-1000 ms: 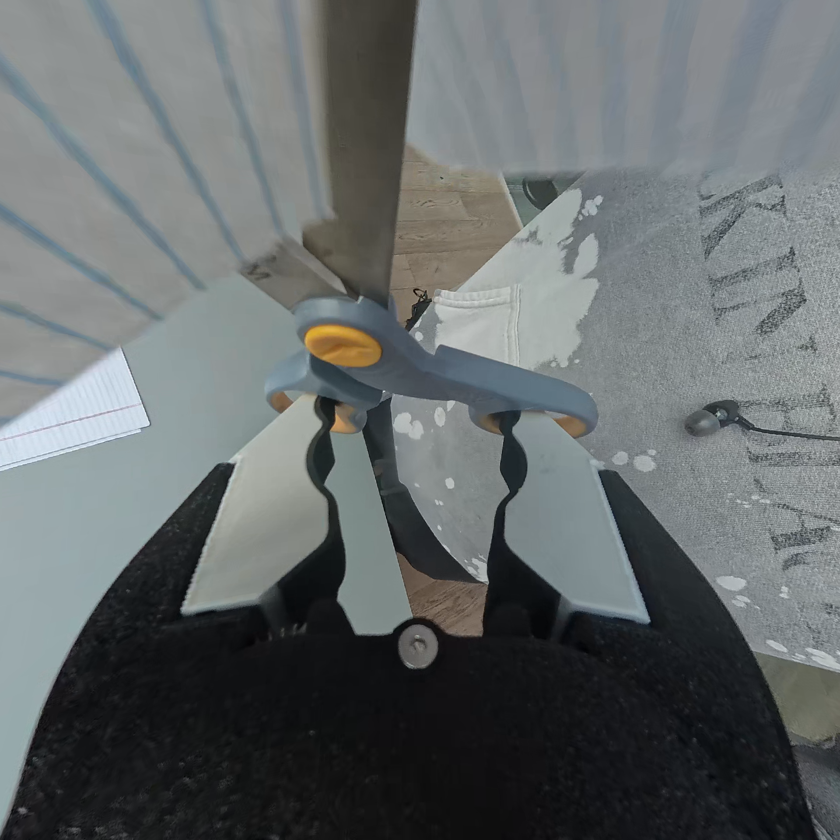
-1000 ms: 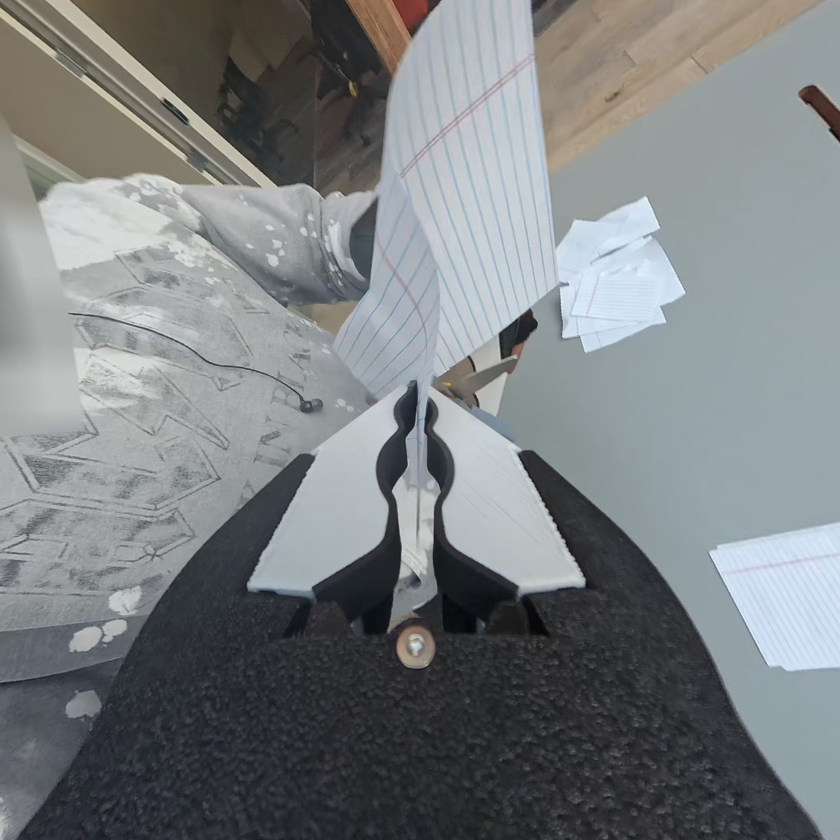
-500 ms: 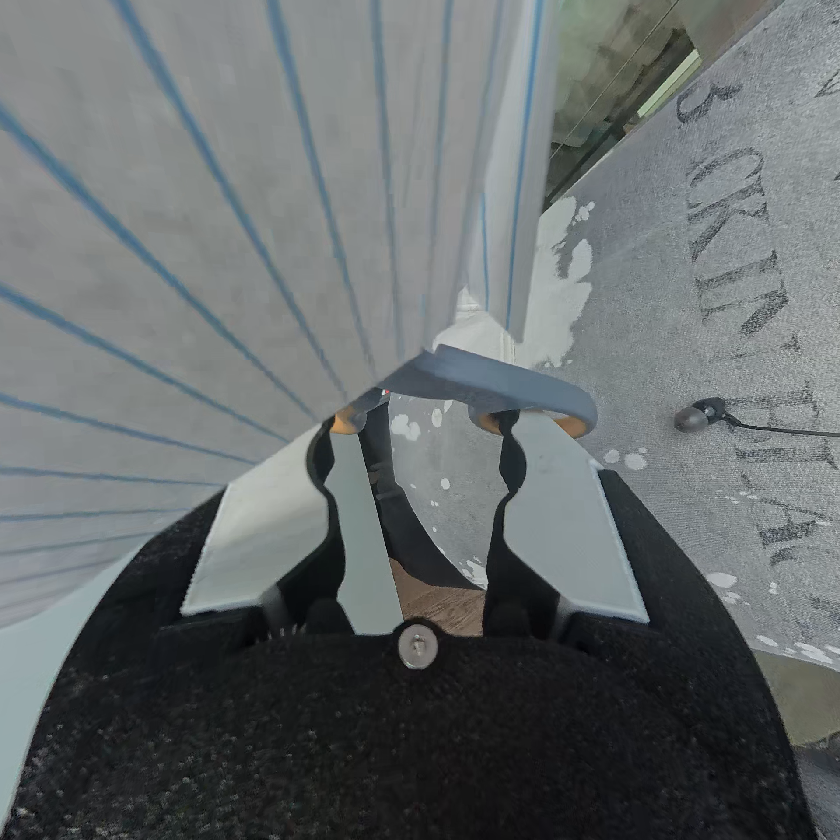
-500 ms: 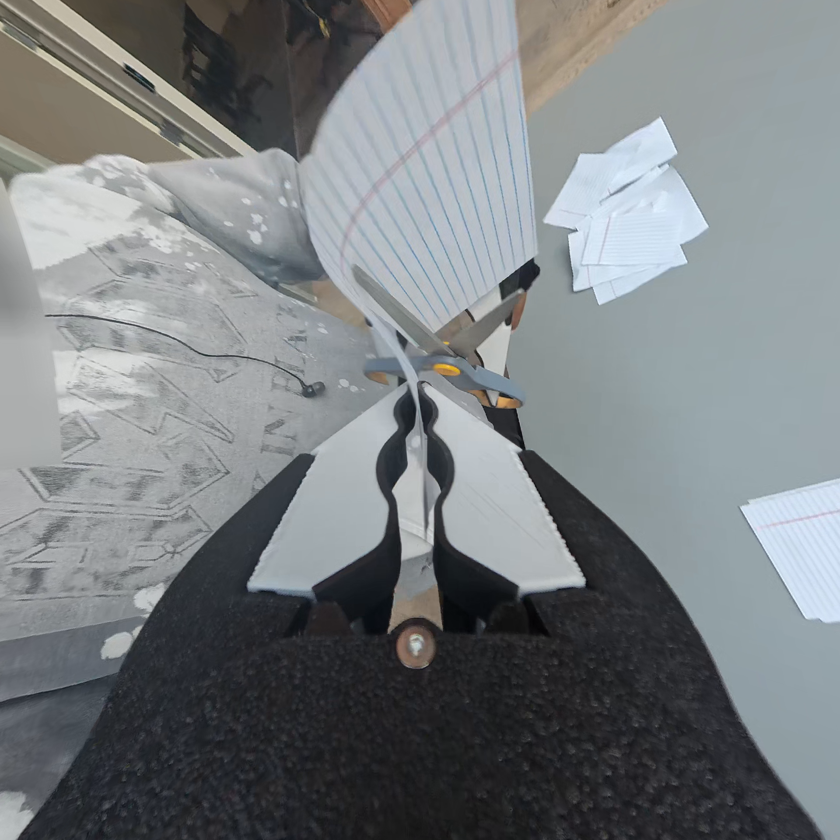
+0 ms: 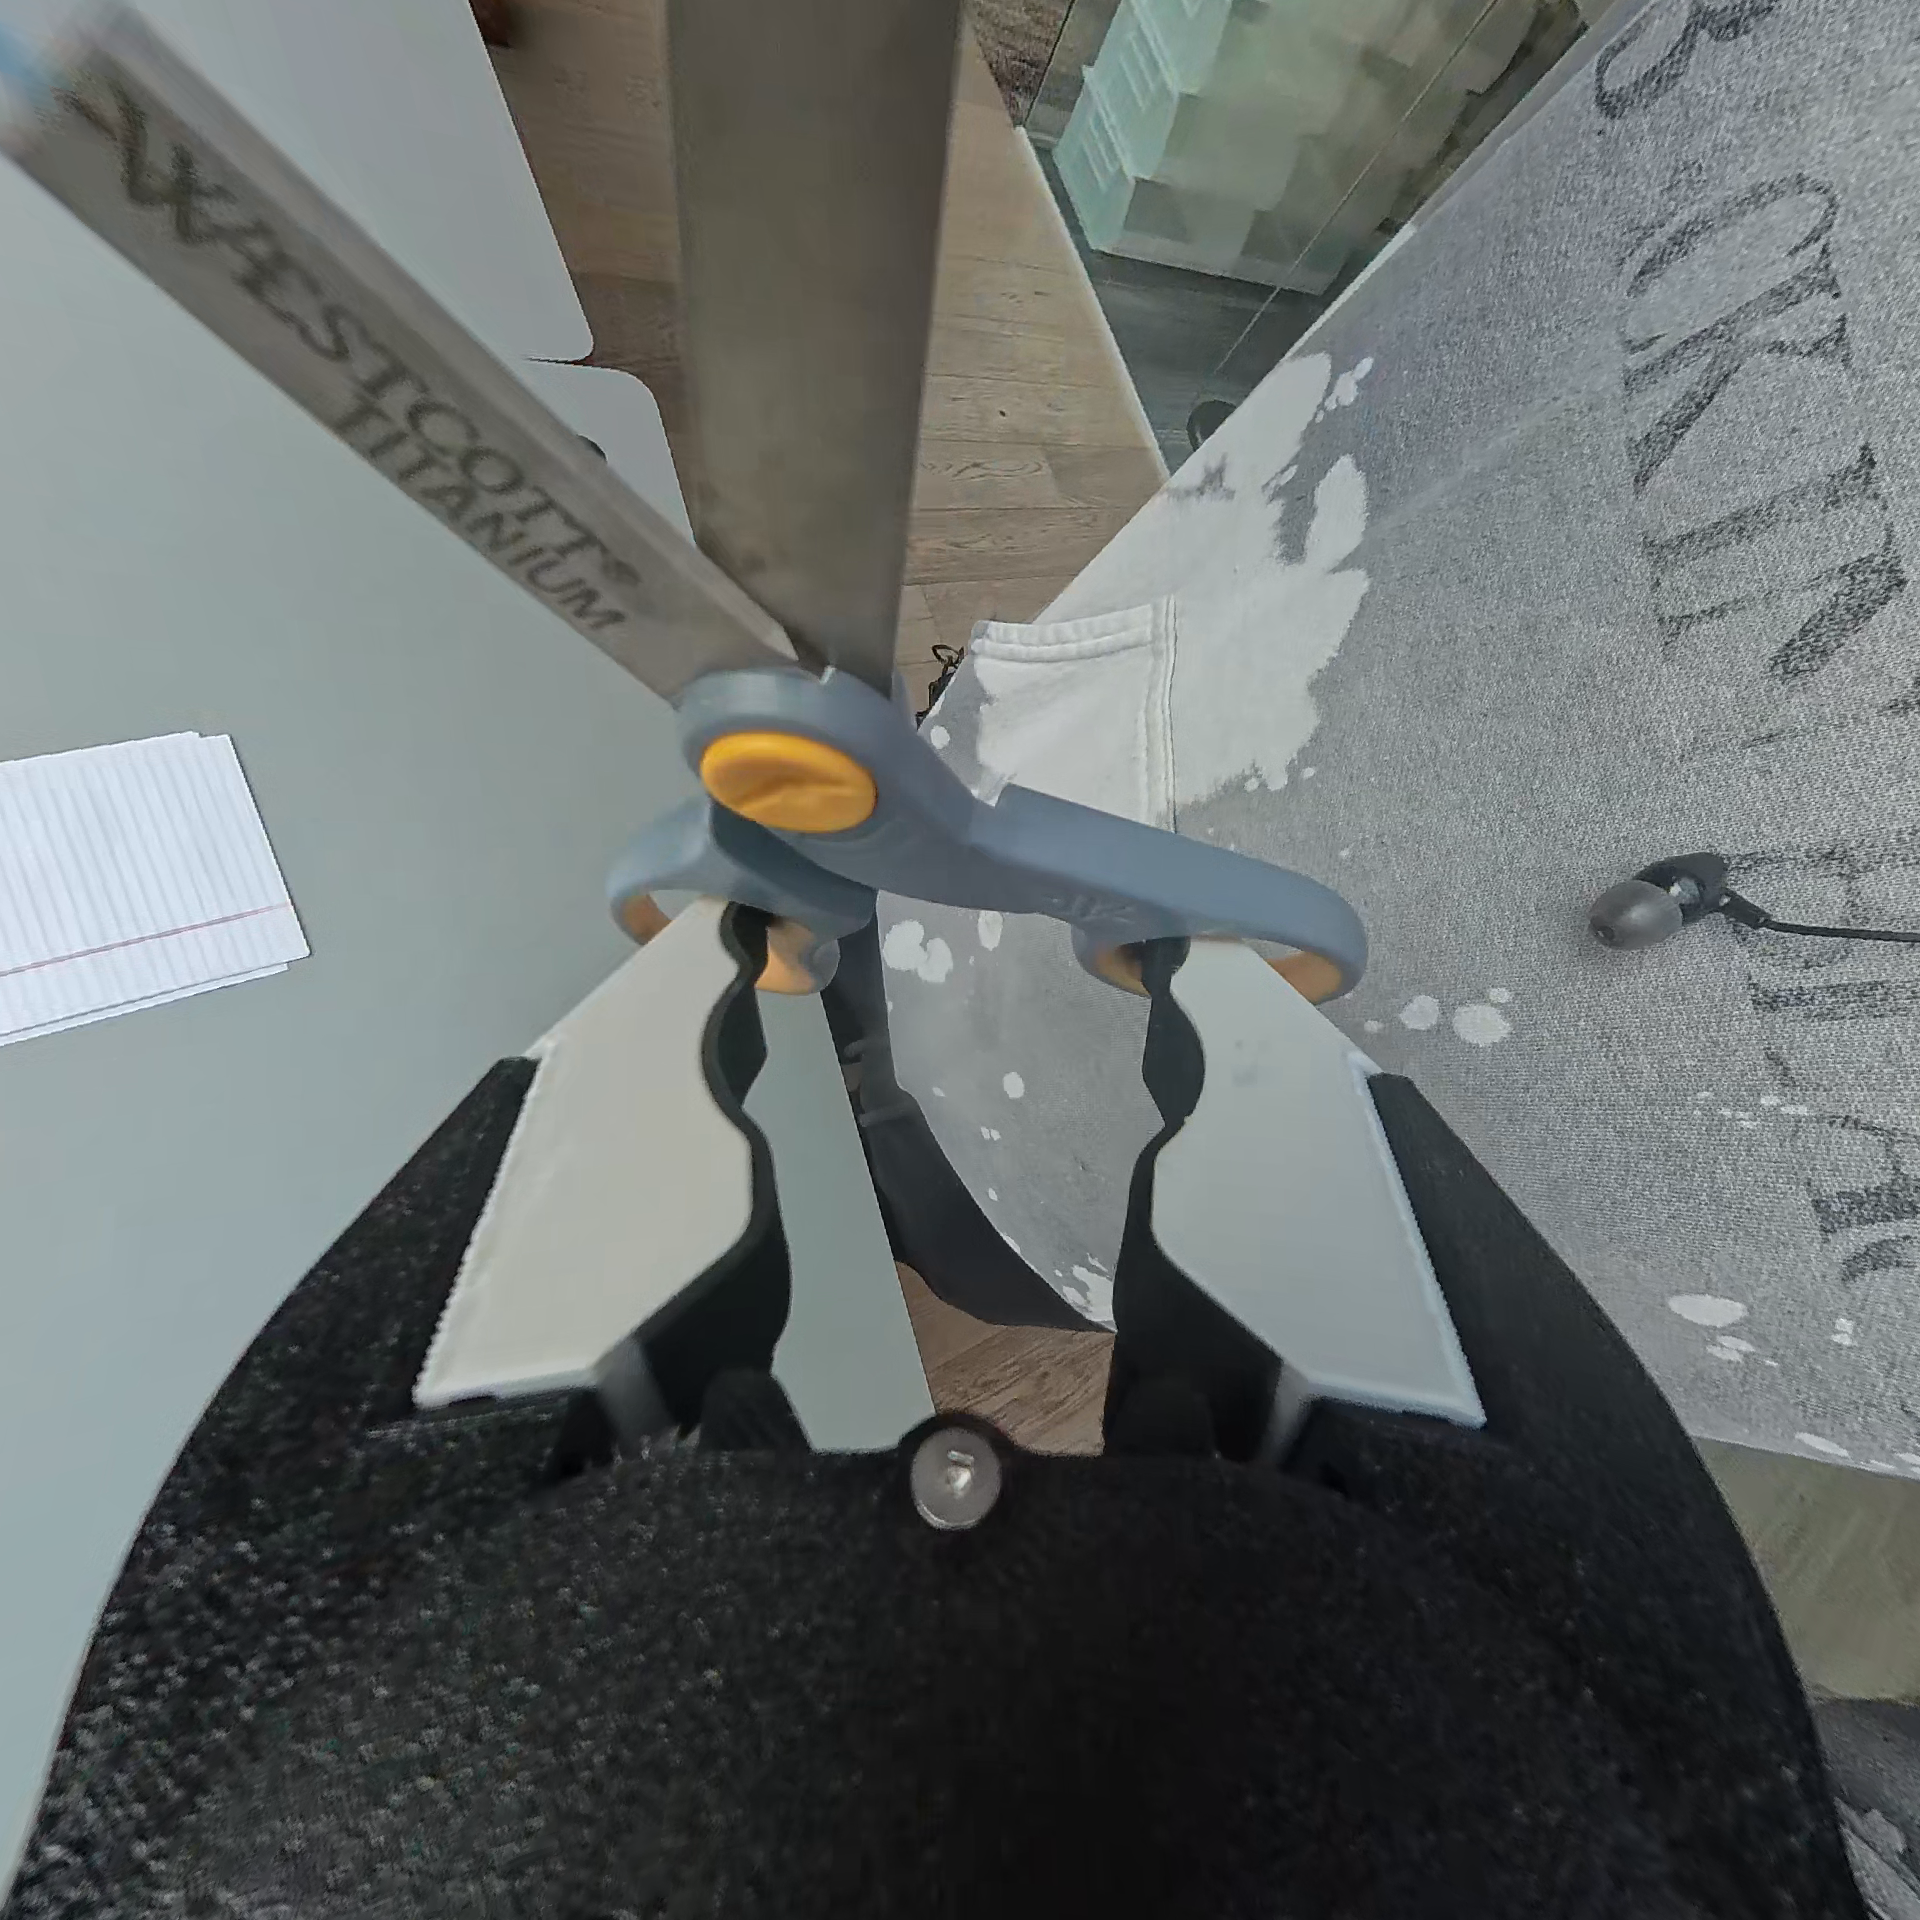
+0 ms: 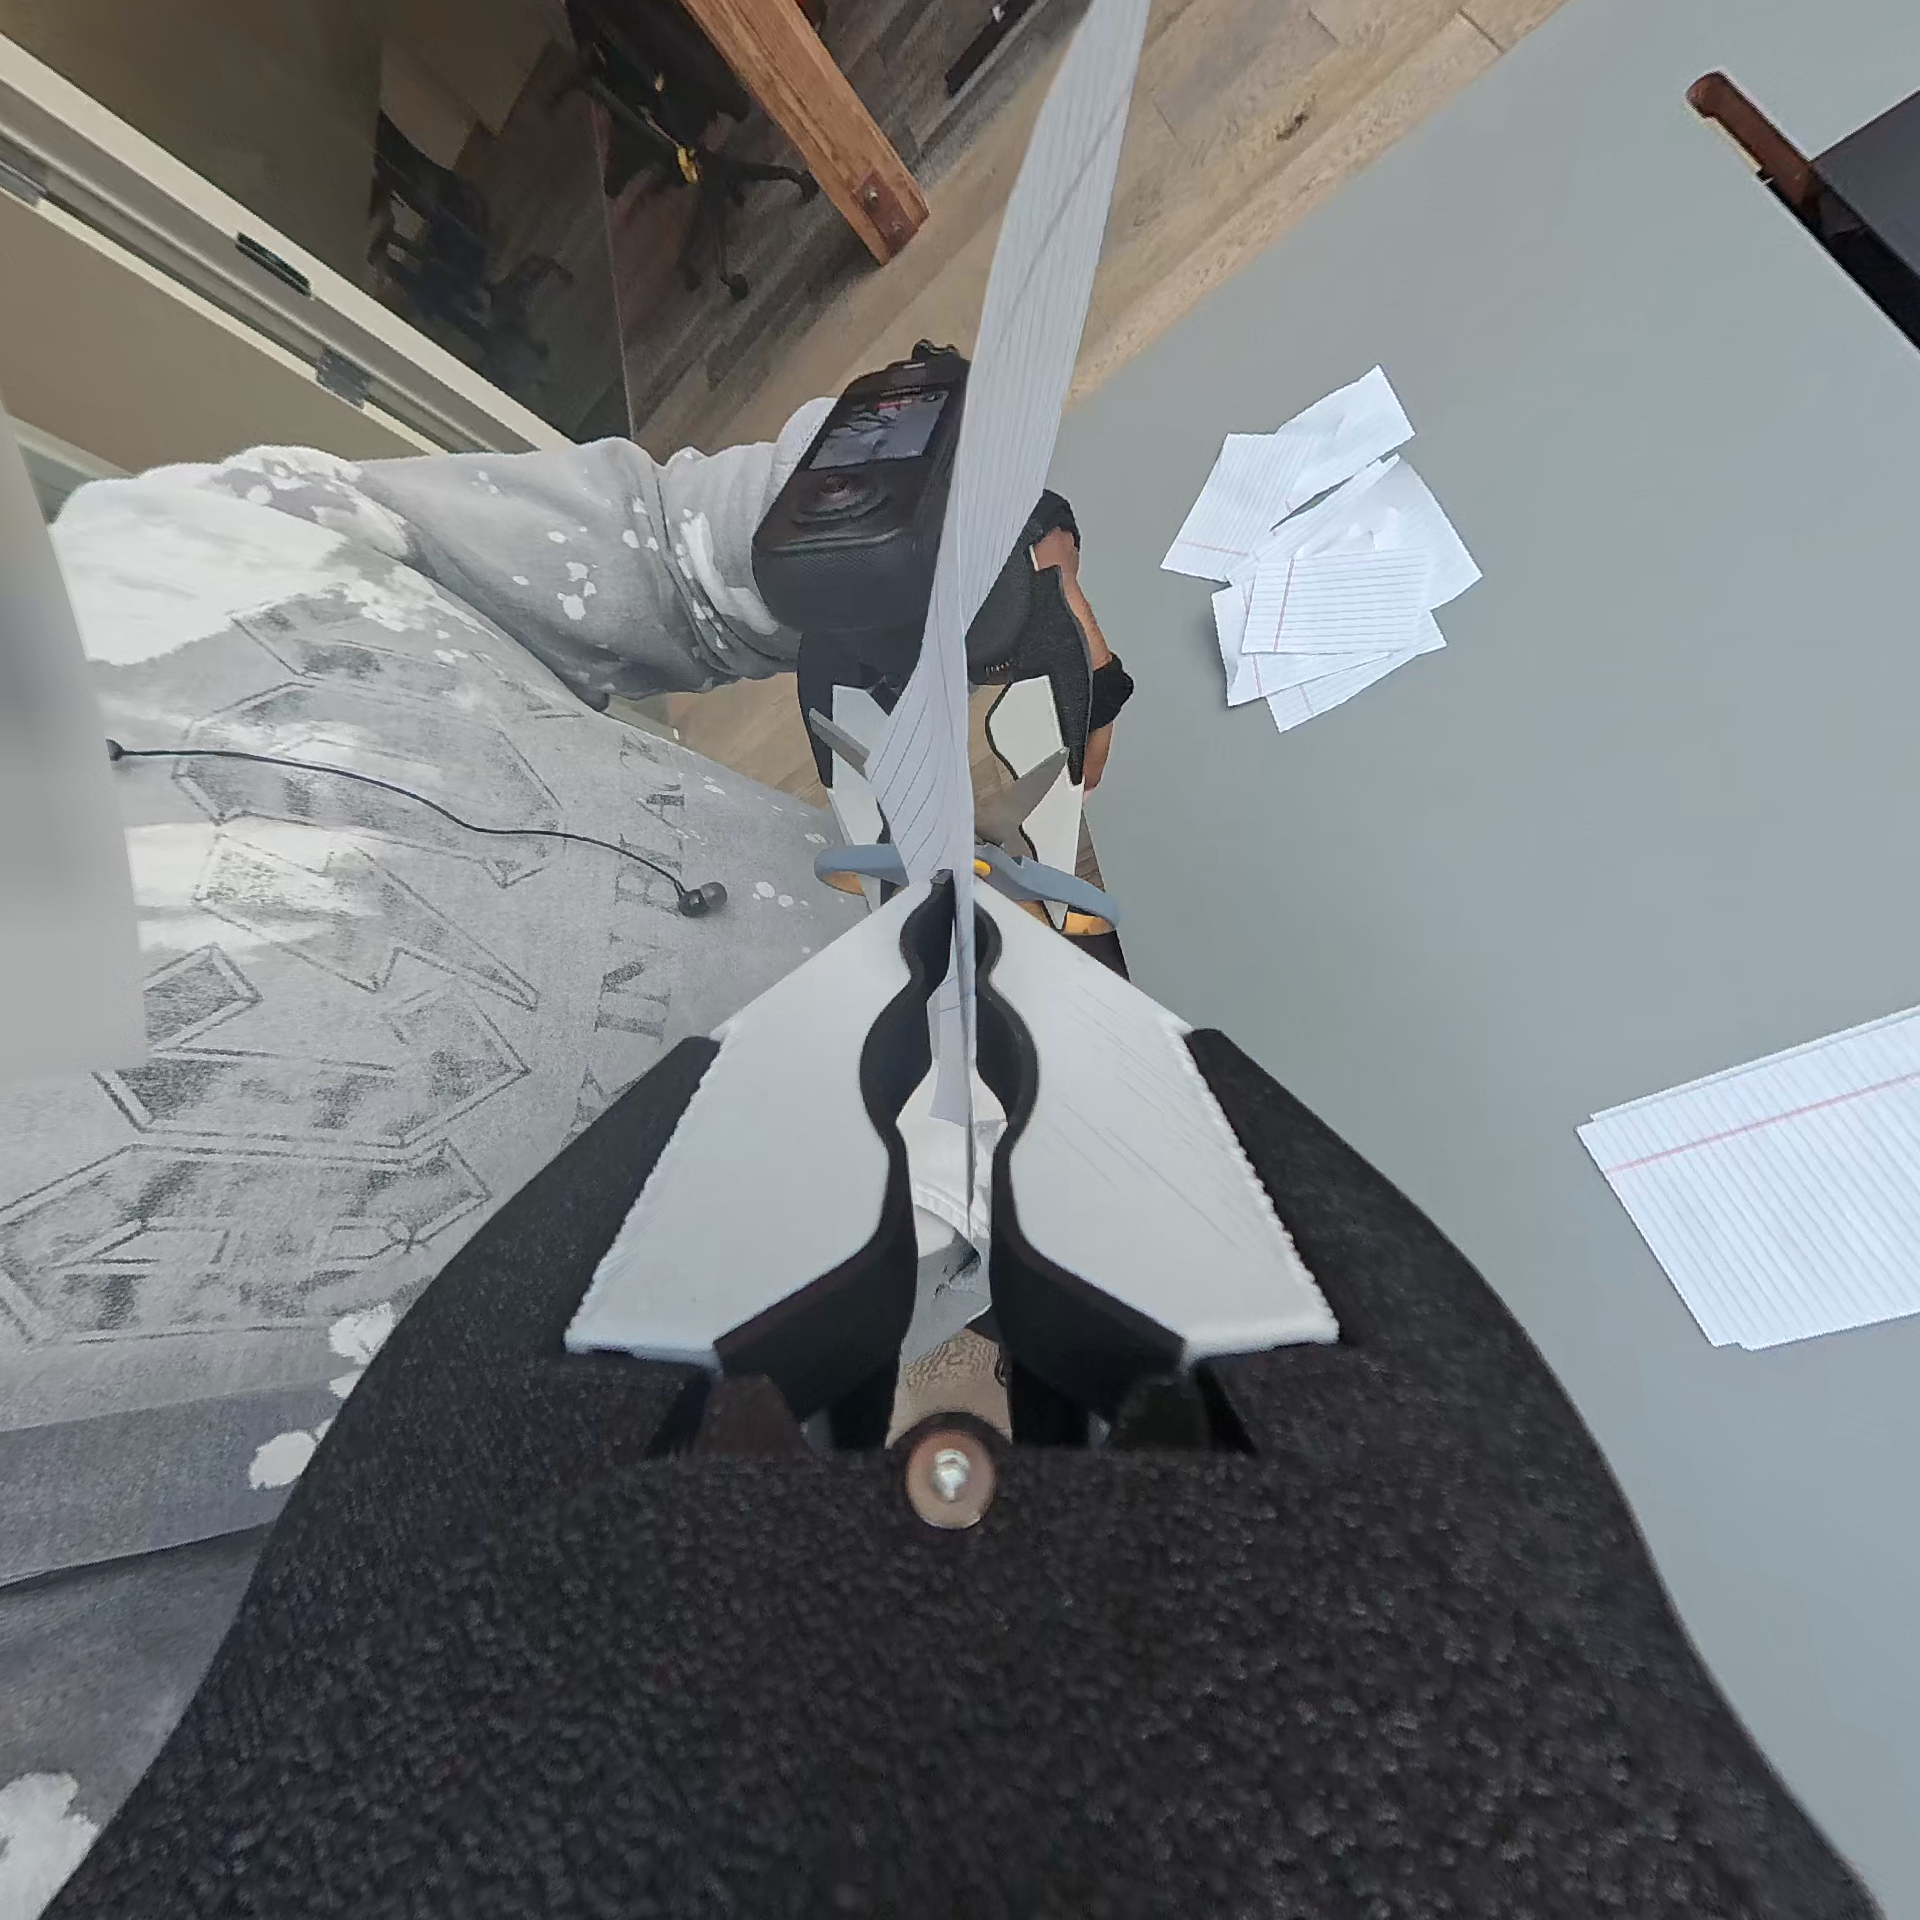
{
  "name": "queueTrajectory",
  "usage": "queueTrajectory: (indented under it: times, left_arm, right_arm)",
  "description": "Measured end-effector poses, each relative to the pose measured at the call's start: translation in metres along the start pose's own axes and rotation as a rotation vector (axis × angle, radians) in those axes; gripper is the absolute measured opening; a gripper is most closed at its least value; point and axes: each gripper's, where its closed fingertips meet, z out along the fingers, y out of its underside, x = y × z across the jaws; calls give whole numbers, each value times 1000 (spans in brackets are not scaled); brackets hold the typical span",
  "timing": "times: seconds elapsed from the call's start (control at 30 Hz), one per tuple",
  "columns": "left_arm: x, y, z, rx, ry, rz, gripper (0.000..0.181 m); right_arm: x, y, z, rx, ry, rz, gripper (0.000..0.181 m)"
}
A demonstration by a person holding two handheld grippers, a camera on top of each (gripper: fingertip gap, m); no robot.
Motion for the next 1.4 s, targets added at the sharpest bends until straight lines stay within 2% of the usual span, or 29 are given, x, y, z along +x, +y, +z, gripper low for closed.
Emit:
queueTrajectory:
  times: [0.37,0.5,0.67,0.87,1.17,1.4]
  left_arm:
    - [-5,-12,-6,7,3,-5,72]
    - [-8,-12,-9,10,-11,-13,72]
    - [-5,-15,-10,27,5,-6,72]
    - [3,-15,-7,47,75,-6,67]
    - [12,-13,-4,35,105,42,55]
    - [23,-18,-9,137,171,110,27]
  right_arm:
    - [-1,36,45,-261,46,-25,0]
    - [-11,43,51,-307,-7,-4,0]
    - [-9,49,56,-358,-2,5,0]
    - [-16,53,63,-428,-17,-109,0]
    - [-25,54,59,-542,-29,-253,0]
    - [-34,59,55,-575,-39,-327,0]
